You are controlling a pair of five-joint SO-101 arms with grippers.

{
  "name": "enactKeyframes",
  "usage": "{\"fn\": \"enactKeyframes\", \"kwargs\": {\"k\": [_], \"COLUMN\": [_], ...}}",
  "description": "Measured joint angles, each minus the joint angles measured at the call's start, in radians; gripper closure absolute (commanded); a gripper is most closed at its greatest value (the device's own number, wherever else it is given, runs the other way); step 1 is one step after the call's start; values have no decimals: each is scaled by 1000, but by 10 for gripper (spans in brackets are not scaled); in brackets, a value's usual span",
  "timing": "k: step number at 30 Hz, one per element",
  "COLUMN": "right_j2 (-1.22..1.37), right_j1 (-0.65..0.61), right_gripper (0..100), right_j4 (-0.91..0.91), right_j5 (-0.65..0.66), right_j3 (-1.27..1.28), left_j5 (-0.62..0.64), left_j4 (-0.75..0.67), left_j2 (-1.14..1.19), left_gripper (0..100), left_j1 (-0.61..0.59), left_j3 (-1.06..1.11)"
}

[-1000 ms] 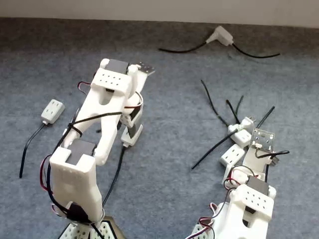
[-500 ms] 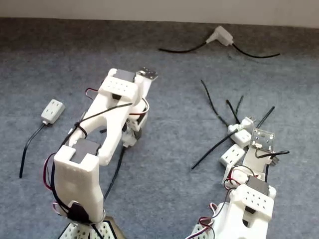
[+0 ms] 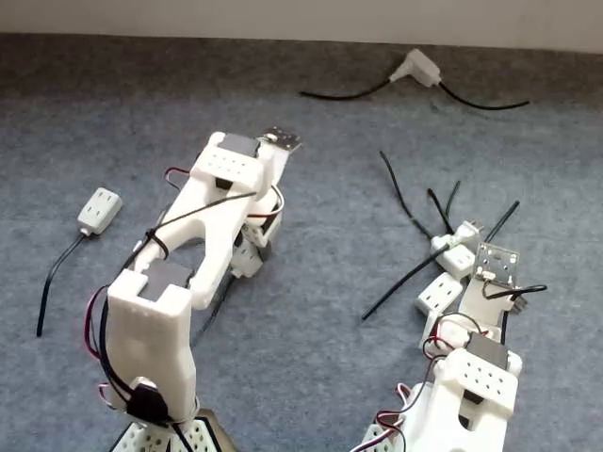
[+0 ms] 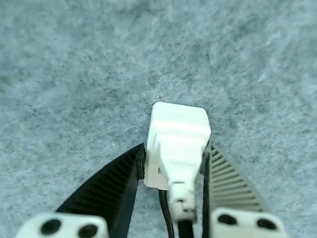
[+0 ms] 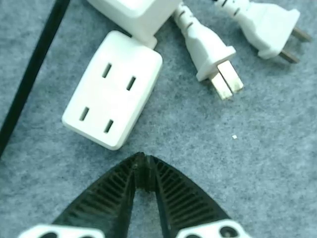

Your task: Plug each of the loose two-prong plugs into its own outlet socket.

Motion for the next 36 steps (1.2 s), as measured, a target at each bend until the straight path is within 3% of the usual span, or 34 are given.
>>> {"fn": "enactKeyframes", "kwargs": {"k": [13,19,22,27,36], "right_j2": [0,0,0,0,0], "right_j1": [0,0,0,0,0], "right_gripper": [992,992,992,992,992], "right_j4": [0,0,0,0,0], "right_j5": [0,0,0,0,0], "right_j3": [0,0,0,0,0], "left_j5": [-41,-43,-40,-44,-46], "left_j4": [61,41,46,97,176], "left_j2": [15,66,69,74,74], "left_gripper": [829,980,978,931,898], "left_j1": [2,6,6,5,5], "left_j3": [-48,-60,-101,-242,-680]}}
